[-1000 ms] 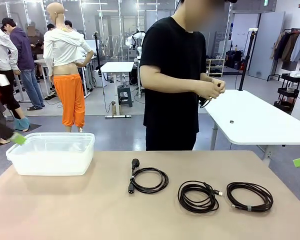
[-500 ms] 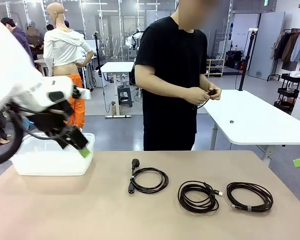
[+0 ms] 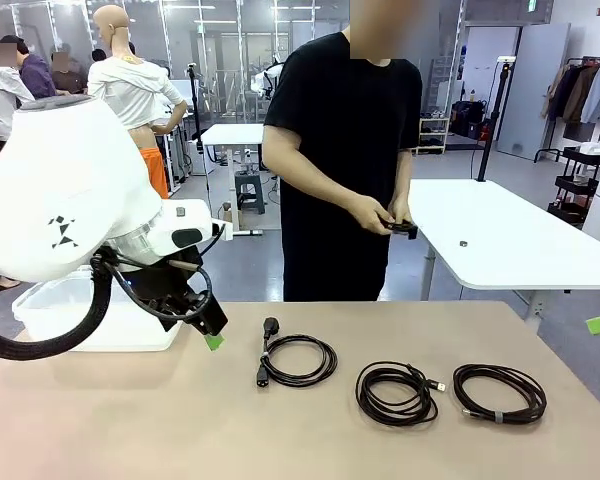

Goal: Organize and store the cables.
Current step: Place the Power Cable into the Organizing box.

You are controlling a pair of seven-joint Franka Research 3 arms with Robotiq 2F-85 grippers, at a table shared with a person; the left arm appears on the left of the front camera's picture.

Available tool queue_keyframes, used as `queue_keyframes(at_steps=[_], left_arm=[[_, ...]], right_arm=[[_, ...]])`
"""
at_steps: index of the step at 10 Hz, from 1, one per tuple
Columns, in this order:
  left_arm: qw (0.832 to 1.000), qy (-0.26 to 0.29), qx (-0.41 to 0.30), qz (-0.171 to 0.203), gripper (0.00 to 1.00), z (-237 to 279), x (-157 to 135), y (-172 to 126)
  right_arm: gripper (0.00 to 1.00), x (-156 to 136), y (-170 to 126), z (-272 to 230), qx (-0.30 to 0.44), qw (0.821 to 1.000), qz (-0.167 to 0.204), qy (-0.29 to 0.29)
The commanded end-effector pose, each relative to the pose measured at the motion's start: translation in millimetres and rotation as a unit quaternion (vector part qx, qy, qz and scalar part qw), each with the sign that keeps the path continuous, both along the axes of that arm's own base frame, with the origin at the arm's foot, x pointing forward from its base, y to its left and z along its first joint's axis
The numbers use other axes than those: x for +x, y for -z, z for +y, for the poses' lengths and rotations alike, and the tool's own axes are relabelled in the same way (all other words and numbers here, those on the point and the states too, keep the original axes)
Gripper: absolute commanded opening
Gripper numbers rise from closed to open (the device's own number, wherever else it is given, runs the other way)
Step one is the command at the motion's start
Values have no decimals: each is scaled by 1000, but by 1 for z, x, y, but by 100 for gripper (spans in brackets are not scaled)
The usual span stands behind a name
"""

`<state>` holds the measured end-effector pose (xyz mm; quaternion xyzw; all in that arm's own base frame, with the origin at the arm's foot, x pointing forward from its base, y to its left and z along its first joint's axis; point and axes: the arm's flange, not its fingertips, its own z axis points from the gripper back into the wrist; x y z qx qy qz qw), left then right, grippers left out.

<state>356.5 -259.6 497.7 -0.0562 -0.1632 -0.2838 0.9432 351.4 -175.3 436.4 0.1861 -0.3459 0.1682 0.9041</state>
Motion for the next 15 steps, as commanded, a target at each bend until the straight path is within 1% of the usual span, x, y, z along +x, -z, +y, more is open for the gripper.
queue_keyframes(at_steps=[1, 4, 5, 7, 8, 9, 10, 11, 12, 13, 14, 15], left_arm=[[1000, 5, 1, -3, 100, 6, -5, -10], [1000, -2, -5, -4, 100, 4, -1, -7], [1000, -23, -9, -6, 100, -3, 3, -5], [996, -69, -25, 41, 100, -31, 28, 9], [994, -89, -21, 54, 100, -44, 44, 21], [992, -101, -34, 74, 100, -56, 60, 29], [990, -127, -19, 65, 100, -71, 74, 42], [986, -148, -9, 76, 100, -85, 90, 59], [980, -187, 0, 69, 100, -98, 108, 78], [978, -202, 9, 59, 100, -107, 122, 94], [976, -208, 5, 67, 100, -114, 134, 109], [973, -220, 8, 65, 100, -116, 141, 121]], right_arm=[[100, 1, 1, -1, 2, 1000, -5, -4], [100, 1, 1, -1, 2, 1000, -5, -4], [100, 1, 1, -1, 2, 1000, -5, -4], [100, 1, 1, -1, 2, 1000, -5, -4], [100, 1, 1, -1, 2, 1000, -5, -4], [100, 1, 1, -1, 2, 1000, -5, -4], [100, 1, 1, -1, 2, 1000, -5, -4], [100, 1, 1, -1, 2, 1000, -5, -4], [100, 1, 1, -1, 2, 1000, -5, -4], [100, 1, 1, -1, 2, 1000, -5, -4], [100, 1, 1, -1, 2, 1000, -5, -4], [100, 1, 1, -1, 2, 1000, -5, -4]])
